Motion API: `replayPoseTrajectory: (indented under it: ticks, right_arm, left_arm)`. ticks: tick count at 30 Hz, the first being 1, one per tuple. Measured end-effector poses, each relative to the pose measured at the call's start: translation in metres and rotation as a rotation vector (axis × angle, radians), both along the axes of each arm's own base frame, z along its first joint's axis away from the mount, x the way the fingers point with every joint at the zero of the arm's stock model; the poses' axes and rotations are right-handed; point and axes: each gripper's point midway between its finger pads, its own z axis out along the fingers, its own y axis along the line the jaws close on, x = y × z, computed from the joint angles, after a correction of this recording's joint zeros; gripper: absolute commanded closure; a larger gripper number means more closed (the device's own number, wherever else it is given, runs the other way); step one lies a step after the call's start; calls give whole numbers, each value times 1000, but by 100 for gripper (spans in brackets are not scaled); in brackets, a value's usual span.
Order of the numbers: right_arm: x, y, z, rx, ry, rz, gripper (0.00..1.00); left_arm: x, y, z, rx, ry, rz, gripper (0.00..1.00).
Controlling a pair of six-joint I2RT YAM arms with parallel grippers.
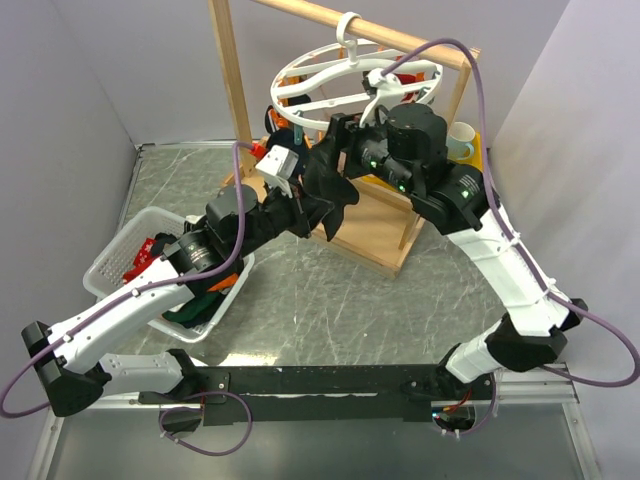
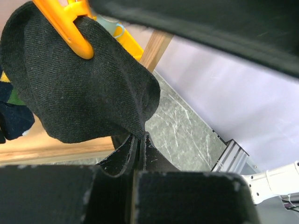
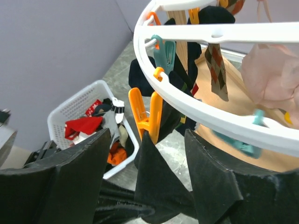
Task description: Remove the socks clipped to the hanger
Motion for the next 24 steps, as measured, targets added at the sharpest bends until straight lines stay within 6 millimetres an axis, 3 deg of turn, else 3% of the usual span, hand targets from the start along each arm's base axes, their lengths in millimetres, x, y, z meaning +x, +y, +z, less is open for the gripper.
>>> replayPoseTrajectory:
  ticks: [10,19,24]
  right_arm:
    - [13,10,-9,-49,21,-55,34]
    - [20,8,-15,-90,8,-112,65]
    - [22,5,-14,-99,-5,-132,70]
  left_arm:
    - [-10,-6,1,3,-7,-23,99]
    - [-19,-12,8,0,-25,-41,99]
    - [-20,-14,7,3,-25,-45,99]
